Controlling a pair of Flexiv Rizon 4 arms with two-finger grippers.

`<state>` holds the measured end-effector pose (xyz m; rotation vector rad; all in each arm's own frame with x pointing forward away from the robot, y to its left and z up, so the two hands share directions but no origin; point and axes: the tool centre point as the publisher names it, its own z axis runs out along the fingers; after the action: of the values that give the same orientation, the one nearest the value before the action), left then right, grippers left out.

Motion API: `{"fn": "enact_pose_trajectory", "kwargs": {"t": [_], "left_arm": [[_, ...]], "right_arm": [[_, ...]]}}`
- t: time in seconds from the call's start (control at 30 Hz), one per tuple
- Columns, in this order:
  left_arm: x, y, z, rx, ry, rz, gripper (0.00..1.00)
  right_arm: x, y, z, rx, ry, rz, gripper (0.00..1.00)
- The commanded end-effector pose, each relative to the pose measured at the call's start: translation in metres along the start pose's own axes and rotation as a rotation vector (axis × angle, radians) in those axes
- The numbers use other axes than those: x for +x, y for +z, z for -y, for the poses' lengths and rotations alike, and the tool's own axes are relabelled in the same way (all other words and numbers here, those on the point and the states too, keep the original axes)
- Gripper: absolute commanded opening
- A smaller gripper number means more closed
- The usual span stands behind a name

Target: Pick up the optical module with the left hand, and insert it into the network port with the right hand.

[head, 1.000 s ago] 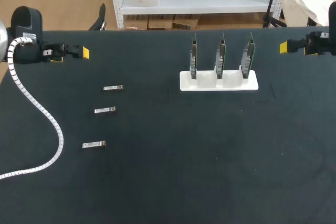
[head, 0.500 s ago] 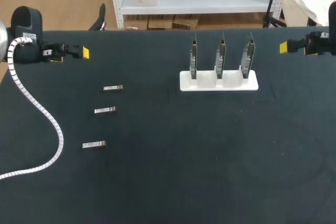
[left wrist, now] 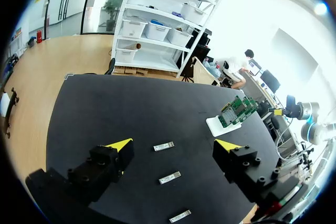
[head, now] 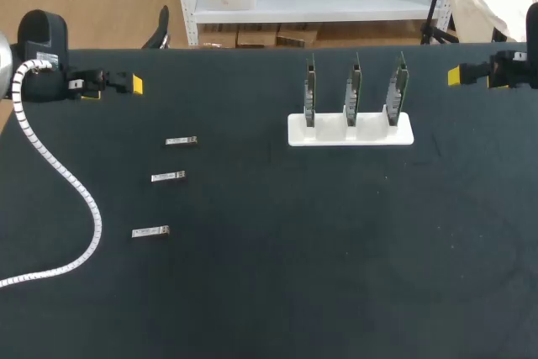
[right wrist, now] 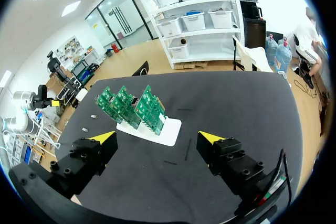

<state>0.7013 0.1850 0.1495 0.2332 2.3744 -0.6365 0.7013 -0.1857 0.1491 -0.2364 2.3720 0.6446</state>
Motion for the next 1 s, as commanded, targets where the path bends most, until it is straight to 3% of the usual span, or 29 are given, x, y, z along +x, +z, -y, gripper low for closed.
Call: {"fn": "enact_pose_trajectory", "kwargs": {"t": [0.03,0.97,1.0], "left_arm": [[0.0,-0.0004,0.0004,-0.002,-0.001,-0.001,1.0],[0.0,-0.0004,0.0004,-0.002,-0.001,-0.001,1.0],[-0.0001,-0.0001,0.0017,-0.006,0.031,-0.002,1.0]], "right_arm": [[0.0003,-0.0013,-0.0019,0.009,0.001,0.0,1.0],[0.0003,-0.0013,-0.0019,0.009,0.001,0.0,1.0],[0.0003,-0.0013,-0.0019,0.009,0.001,0.0,1.0]]}}
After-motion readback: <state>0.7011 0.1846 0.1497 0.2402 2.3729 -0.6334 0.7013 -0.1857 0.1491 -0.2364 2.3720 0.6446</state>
